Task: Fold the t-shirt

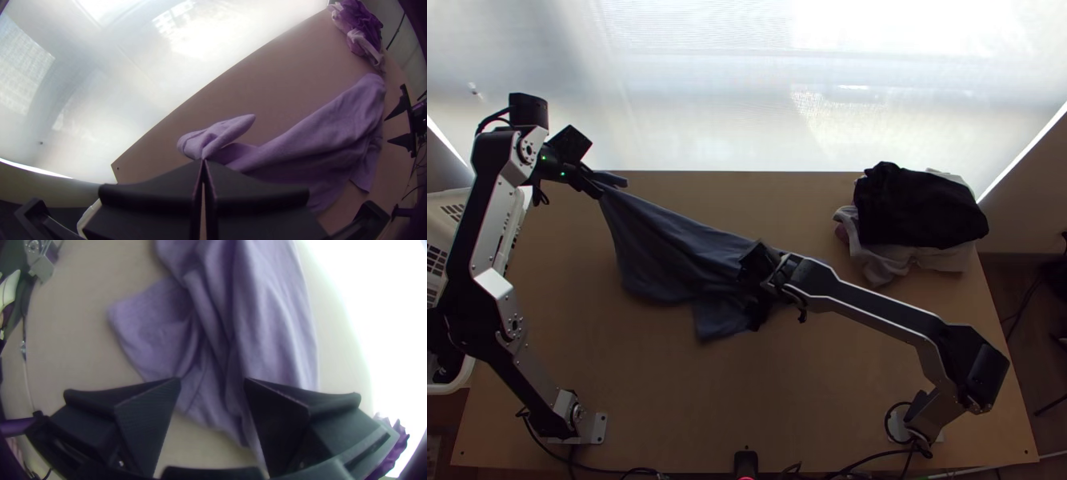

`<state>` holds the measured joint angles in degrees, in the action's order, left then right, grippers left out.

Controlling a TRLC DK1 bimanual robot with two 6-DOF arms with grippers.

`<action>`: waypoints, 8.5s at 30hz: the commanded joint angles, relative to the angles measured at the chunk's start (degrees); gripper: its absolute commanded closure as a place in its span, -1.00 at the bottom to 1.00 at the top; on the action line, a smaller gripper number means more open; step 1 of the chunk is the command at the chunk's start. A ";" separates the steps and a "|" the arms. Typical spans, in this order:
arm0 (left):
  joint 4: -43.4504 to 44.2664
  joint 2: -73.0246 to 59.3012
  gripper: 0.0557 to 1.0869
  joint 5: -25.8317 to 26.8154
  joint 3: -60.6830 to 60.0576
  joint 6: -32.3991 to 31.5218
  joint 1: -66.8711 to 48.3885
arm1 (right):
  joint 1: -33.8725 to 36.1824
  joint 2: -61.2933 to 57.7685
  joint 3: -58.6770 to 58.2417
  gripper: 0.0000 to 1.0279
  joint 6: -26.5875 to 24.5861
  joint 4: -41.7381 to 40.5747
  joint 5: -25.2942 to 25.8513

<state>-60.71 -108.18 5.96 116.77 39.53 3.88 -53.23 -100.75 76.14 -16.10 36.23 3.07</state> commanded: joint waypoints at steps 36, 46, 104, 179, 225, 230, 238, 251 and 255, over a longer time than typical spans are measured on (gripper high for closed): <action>-1.34 -1.77 0.93 5.12 -3.13 5.38 3.59 | -0.56 -9.99 -0.99 -0.18 -9.57 -16.54 10.73; -1.34 -2.30 0.93 5.12 -3.66 6.09 3.42 | 0.15 -2.96 -3.28 -0.19 -9.65 -15.49 10.64; 5.60 53.16 -0.90 7.05 -64.48 21.64 -16.36 | 7.44 5.74 3.14 0.95 -10.97 -13.38 11.17; 29.59 39.10 0.92 0.11 -52.79 15.23 -2.21 | 15.35 7.85 18.70 0.95 3.44 16.07 -9.40; 6.74 55.80 0.92 8.63 -35.30 10.31 3.42 | 22.30 7.41 26.52 0.95 -5.96 35.05 -40.69; 21.95 48.85 0.92 8.72 -47.34 10.22 3.59 | 23.96 -6.65 28.36 0.95 -9.04 30.22 -39.63; 36.63 40.07 0.92 8.63 -62.01 10.66 1.31 | 22.91 -26.60 36.63 0.95 -8.51 26.00 -36.29; 36.45 38.57 0.92 9.60 -64.21 10.48 1.39 | 19.66 -34.16 47.00 -0.91 -0.25 28.99 -31.90; 37.50 38.04 0.92 10.04 -64.04 10.57 1.39 | 19.75 -29.42 46.82 -0.91 1.77 29.51 -30.93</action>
<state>-24.64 -69.10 15.38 53.56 49.91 5.26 -32.97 -133.05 121.58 -17.54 64.79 -29.74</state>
